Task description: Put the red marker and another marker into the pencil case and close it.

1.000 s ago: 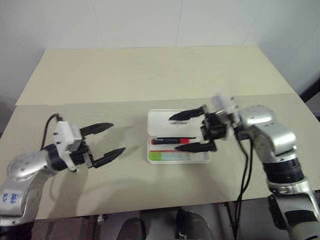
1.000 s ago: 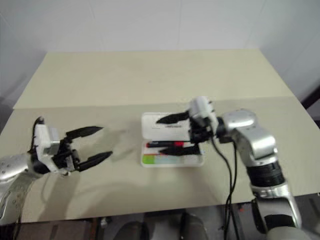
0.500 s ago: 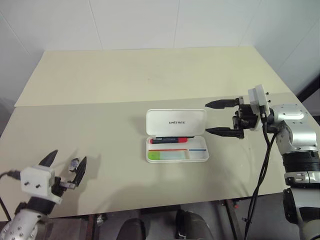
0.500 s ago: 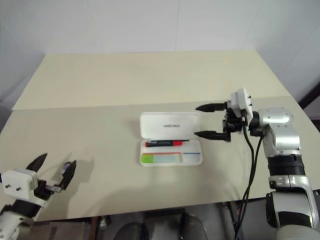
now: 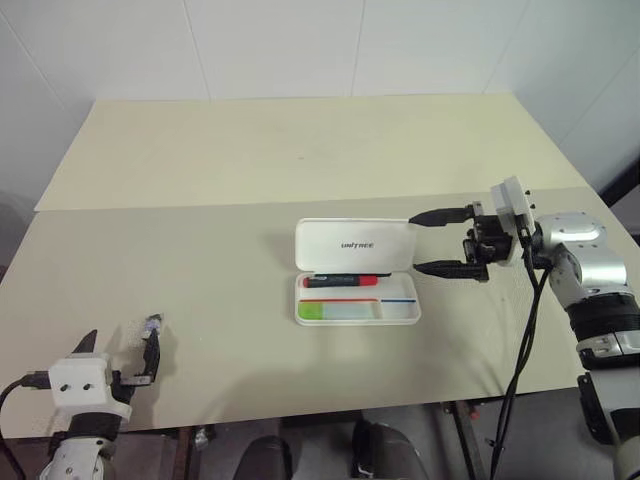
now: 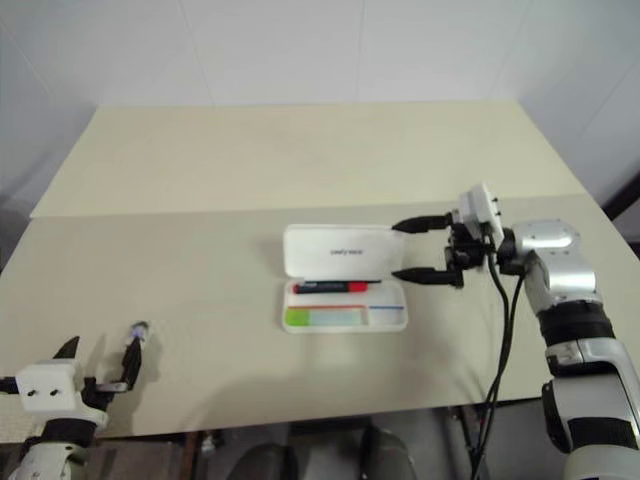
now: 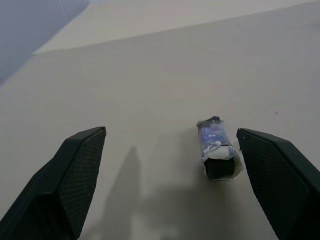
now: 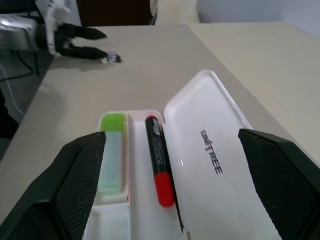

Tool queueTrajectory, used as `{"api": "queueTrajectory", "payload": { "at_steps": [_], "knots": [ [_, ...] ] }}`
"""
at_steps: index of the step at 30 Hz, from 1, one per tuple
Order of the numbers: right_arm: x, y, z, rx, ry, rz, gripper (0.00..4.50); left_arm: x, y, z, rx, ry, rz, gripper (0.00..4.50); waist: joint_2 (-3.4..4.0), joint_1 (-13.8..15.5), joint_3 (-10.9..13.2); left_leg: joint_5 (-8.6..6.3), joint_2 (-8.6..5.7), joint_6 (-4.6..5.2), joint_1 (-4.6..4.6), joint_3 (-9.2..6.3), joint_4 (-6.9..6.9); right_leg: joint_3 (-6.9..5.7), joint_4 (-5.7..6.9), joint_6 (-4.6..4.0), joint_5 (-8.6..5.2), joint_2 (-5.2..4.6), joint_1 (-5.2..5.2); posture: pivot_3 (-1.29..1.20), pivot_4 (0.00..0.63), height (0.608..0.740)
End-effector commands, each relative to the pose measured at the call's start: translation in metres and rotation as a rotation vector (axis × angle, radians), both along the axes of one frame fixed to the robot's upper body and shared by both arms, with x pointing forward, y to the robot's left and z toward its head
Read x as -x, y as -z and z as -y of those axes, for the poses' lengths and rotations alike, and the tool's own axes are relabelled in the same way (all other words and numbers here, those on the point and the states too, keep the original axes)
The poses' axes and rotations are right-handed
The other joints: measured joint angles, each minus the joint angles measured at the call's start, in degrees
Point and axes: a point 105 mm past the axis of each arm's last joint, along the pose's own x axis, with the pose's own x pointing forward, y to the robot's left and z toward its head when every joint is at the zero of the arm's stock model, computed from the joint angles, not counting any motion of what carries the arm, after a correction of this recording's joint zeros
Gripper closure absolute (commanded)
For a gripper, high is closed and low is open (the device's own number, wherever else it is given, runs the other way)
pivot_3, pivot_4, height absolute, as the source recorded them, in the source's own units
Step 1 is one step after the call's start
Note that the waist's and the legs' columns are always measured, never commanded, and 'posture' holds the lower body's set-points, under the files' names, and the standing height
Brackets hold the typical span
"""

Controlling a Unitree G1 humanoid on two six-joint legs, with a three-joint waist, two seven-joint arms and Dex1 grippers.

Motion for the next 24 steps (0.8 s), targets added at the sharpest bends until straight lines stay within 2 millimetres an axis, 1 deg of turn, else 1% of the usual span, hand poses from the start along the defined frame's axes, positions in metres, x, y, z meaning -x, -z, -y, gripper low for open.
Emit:
{"api": "queueTrajectory", "payload": {
  "at_steps": [1, 6, 12, 17, 18, 19, 20, 24],
  "knots": [
    [0.013, -0.015, -0.002, 0.008, -0.104, 0.057, 0.03, -0.005, -0.003, -0.002, -0.007, -0.001, 0.017, 0.0, -0.03, 0.0, -0.01, 0.0, 0.01, 0.0, 0.0, 0.0, 0.0, -0.01, 0.0, 0.0, 0.0, 0.01, 0.0, 0.0, 0.15, 0.74],
    [0.026, -0.018, -0.008, -0.003, -0.171, 0.031, 0.03, -0.02, 0.0, 0.003, 0.014, 0.045, 0.011, 0.0, 0.0, 0.12, 0.0, 0.0, 0.0, 0.0, -0.02, -0.03, 0.0, -0.06, 0.0, 0.0, 0.0, -0.04, 0.0, 0.0, 0.15, 0.74],
    [0.039, -0.013, -0.01, 0.01, -0.219, -0.004, 0.03, -0.027, 0.007, 0.008, 0.044, 0.077, -0.017, 0.0, 0.0, 0.18, 0.0, -0.01, -0.01, 0.01, -0.01, -0.08, 0.0, -0.06, 0.01, 0.0, 0.01, -0.09, 0.0, 0.0, 0.15, 0.74],
    [0.042, -0.008, -0.008, 0.033, -0.217, -0.007, 0.03, -0.027, 0.015, 0.012, 0.079, 0.063, -0.058, 0.0, 0.06, 0.39, -0.04, -0.01, -0.01, 0.01, 0.03, -0.09, 0.0, -0.04, 0.01, 0.02, 0.01, -0.15, 0.01, 0.0, 0.15, 0.74],
    [0.041, -0.008, -0.007, 0.032, -0.215, -0.005, 0.0, -0.026, 0.017, 0.012, 0.085, 0.056, -0.067, 0.41, 0.08, 0.38, -0.06, -0.01, -0.01, 0.02, 0.07, -0.1, 0.0, -0.04, 0.01, 0.03, 0.02, -0.19, 0.01, 0.0, 0.15, 0.74],
    [0.041, -0.009, -0.007, 0.031, -0.215, -0.003, 0.0, -0.025, 0.018, 0.013, 0.089, 0.053, -0.076, 0.62, 0.1, 0.37, -0.06, -0.01, -0.01, 0.02, 0.09, -0.1, 0.0, -0.03, 0.01, 0.04, 0.04, -0.23, 0.01, 0.0, 0.15, 0.74],
    [0.041, -0.01, -0.007, 0.03, -0.215, 0.001, 0.0, -0.025, 0.02, 0.014, 0.087, 0.05, -0.083, 0.94, 0.1, 0.37, -0.07, -0.01, -0.01, 0.03, 0.1, -0.1, 0.0, -0.03, 0.01, 0.04, 0.04, -0.25, 0.01, 0.0, 0.15, 0.74],
    [0.041, -0.012, -0.007, 0.026, -0.215, 0.009, 0.0, -0.024, 0.023, 0.015, 0.092, 0.047, -0.102, 2.33, 0.12, 0.45, -0.08, -0.04, -0.02, 0.07, 0.1, -0.1, 0.0, -0.05, 0.02, 0.05, 0.05, -0.33, 0.01, 0.0, 0.15, 0.74]
  ]
}}
